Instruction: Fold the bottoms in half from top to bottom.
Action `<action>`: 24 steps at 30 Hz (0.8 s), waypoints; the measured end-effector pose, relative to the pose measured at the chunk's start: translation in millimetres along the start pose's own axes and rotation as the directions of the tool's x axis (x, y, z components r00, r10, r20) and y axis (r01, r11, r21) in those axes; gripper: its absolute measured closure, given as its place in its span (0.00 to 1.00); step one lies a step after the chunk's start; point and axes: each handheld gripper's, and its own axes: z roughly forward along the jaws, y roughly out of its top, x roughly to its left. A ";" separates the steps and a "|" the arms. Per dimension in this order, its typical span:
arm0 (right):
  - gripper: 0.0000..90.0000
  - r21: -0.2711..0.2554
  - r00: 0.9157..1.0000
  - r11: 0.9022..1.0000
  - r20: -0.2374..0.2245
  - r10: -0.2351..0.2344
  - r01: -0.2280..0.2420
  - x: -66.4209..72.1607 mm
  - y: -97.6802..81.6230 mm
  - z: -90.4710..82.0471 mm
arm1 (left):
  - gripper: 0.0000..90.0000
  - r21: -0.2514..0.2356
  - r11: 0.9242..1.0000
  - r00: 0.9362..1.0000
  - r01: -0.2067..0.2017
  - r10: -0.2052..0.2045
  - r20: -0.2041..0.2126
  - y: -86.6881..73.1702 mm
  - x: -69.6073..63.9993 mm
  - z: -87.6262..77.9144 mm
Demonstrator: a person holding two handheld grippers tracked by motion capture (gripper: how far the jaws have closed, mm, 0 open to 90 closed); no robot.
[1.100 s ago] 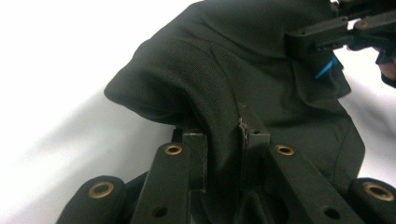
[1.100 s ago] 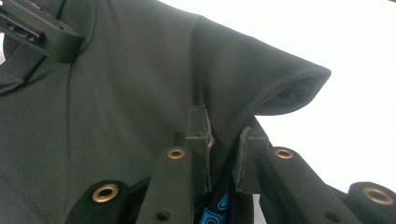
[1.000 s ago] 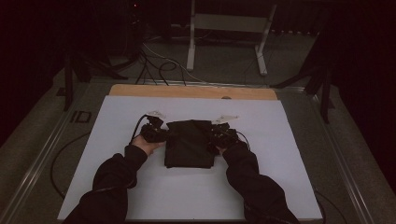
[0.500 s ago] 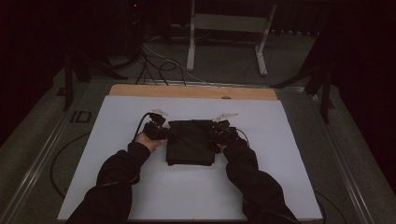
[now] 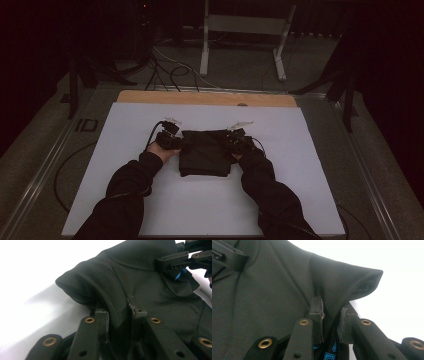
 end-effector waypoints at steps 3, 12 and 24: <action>0.85 0.005 1.000 1.000 0.005 0.000 0.000 -0.5 -0.9 0.5 | 0.81 -0.002 1.000 1.000 -0.001 0.001 -0.003 -1.0 0.0 0.3; 0.64 0.019 0.999 1.000 0.027 0.018 -0.019 -4.9 -7.3 2.6 | 0.59 0.015 1.000 0.999 -0.010 0.011 -0.048 -6.2 -5.5 2.4; 0.47 0.038 0.999 0.999 0.031 0.036 -0.037 -13.7 -11.9 -3.0 | 0.49 0.018 1.000 0.997 -0.013 0.014 -0.079 -15.3 -7.9 -8.8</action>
